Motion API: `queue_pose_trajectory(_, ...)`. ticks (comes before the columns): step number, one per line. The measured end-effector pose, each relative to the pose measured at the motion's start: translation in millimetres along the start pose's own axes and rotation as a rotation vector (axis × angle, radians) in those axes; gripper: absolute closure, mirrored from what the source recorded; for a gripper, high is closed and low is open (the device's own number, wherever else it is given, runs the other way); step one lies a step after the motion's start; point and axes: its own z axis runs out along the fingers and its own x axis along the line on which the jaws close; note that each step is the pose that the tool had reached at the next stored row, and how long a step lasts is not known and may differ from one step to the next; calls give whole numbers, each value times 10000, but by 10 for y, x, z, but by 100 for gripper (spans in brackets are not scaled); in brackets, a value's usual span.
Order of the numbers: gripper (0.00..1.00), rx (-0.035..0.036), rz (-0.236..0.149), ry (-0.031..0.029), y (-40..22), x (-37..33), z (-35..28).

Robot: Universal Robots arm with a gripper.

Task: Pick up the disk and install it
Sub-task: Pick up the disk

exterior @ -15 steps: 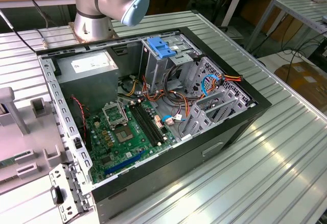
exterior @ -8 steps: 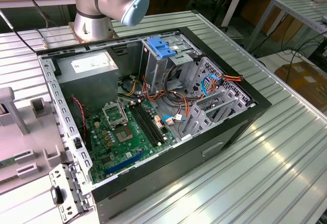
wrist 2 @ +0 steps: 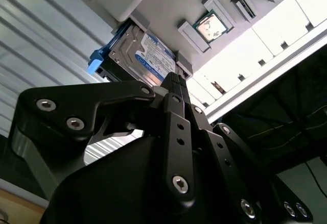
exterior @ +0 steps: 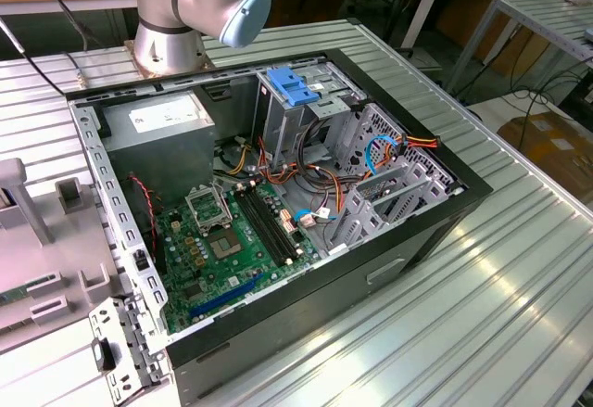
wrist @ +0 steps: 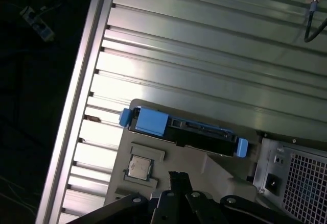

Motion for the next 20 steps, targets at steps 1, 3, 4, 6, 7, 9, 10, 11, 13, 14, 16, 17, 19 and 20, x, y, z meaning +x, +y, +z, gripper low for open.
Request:
queue_pose_trajectory(1,89,-2,-60,2,0,0,0)
queue_pose_trajectory(3,89,-6,-218,9,0,0,1)
queue_pose_trajectory(4,89,-7,-288,13,0,0,0)
queue_pose_trajectory(6,89,-13,-507,22,0,0,1)
queue_pose_trajectory(7,89,-14,-580,26,0,0,1)
queue_pose_trajectory(9,89,-18,-735,32,0,0,1)
queue_pose_trajectory(10,89,-20,-809,36,0,0,1)
queue_pose_trajectory(11,89,-24,-979,43,0,0,1)
queue_pose_trajectory(13,89,-31,-1263,57,0,0,1)
queue_pose_trajectory(14,89,-33,-1346,60,0,0,1)
queue_pose_trajectory(16,89,-37,-1513,67,0,0,1)
queue_pose_trajectory(17,89,-39,-1593,71,0,0,1)
queue_pose_trajectory(19,89,-43,-1749,78,0,0,1)
queue_pose_trajectory(20,89,-46,-1867,83,0,0,1)
